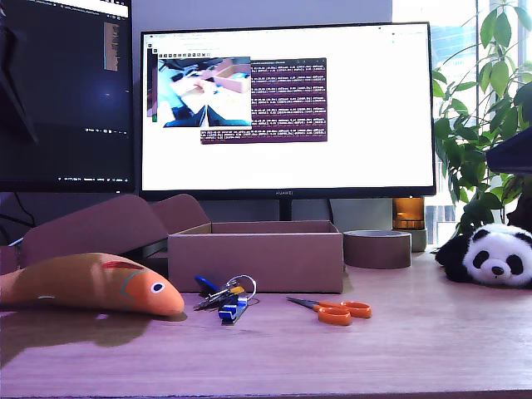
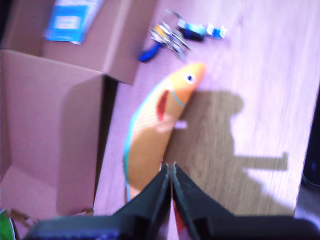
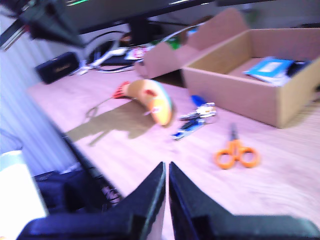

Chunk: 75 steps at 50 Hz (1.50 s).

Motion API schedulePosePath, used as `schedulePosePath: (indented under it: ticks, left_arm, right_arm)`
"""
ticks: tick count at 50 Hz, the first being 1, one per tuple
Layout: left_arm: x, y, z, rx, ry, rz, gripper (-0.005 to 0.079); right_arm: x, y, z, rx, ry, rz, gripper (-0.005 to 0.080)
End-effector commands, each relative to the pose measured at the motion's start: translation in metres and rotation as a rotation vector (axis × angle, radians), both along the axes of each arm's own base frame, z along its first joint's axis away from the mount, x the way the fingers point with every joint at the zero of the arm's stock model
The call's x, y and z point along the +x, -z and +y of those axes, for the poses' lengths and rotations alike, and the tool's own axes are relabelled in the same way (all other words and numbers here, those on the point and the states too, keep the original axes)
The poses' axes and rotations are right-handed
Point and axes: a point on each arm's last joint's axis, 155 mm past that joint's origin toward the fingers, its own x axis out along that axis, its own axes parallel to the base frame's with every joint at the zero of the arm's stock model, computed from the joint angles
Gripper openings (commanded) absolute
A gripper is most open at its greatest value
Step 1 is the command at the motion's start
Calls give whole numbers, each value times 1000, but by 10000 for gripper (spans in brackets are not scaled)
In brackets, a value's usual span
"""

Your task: Pick up the fish toy and place it inside the cardboard box

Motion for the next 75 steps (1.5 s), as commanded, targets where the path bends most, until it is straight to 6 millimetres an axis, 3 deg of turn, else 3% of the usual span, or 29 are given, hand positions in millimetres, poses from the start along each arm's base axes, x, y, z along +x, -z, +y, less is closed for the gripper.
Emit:
schedulePosePath:
  ticks: [1, 5, 9, 16, 32, 75]
  left_arm:
    - [2, 4, -5, 21, 55, -11, 284]
    - [10, 4, -11, 32, 95, -51, 582]
    - [24, 4, -11, 61, 100, -98, 687]
    - [37, 11, -7, 119, 95, -120, 691]
    - [42, 42, -4, 174, 105, -39, 690]
    - [72, 112, -14, 232, 164, 42, 690]
  right_arm:
    - [0, 5, 0, -16, -6, -9, -12]
    - [0, 5, 0, -21, -8, -15, -12]
    - [0, 5, 0, -21, -8, -15, -12]
    - [0, 6, 0, -22, -8, -13, -12]
    - [-1, 7, 0, -39, -11, -26, -12]
    - [-1, 12, -1, -48, -5, -6, -12]
